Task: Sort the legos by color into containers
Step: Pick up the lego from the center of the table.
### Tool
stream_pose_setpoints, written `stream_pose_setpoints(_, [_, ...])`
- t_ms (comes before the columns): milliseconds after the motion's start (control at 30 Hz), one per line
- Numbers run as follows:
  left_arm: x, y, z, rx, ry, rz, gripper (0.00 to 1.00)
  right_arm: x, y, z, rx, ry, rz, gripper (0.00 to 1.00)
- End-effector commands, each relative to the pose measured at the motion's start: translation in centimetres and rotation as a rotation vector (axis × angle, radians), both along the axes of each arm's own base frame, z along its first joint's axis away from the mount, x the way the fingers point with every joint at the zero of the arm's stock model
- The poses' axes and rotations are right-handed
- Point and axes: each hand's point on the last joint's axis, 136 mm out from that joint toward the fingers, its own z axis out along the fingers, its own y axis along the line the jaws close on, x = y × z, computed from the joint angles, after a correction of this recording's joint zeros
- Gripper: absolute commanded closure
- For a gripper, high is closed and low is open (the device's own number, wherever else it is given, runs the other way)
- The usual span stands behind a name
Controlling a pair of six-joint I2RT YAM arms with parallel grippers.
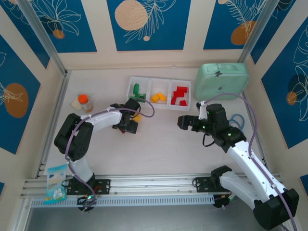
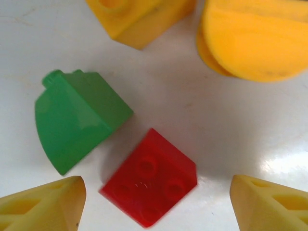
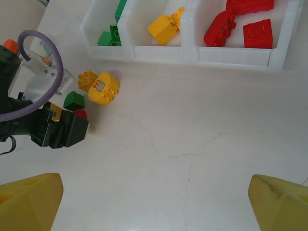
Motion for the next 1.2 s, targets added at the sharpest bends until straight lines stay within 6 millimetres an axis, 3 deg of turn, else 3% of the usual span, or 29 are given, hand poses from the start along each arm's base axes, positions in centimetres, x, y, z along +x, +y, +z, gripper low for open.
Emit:
stream_pose_setpoints(0, [1.0, -0.2, 0.0, -0.030, -0.005, -0.007, 0.26, -0.1, -0.4, -0.3, -0.012, 0.002, -0.013, 0.01])
stream_pose_setpoints(200, [0.7, -1.0, -1.5, -0.078, 0.047, -0.002, 0.40, 0.1, -0.7, -0.8, -0.022, 0.000, -0.028, 0.01])
stream_pose_setpoints(700, [-3.2, -1.9, -4.9, -0.107, 0.147, 0.033, 0.65, 0.7, -0.2, -0.4, 0.004, 0.017, -0.034, 0.01])
stream_pose_setpoints(933, [-3.5, -2.3, -4.2, -0.099, 0.144, 0.022, 0.79, 0.8, -0.5, -0.2, -0.001, 0.015, -0.051, 0.01])
stream_pose_setpoints(1167, [-3.1, -2.7, -1.7, -0.153, 0.075, 0.037, 0.89, 0.7, -0.8, 0.5, -0.011, 0.000, -0.063, 0.01])
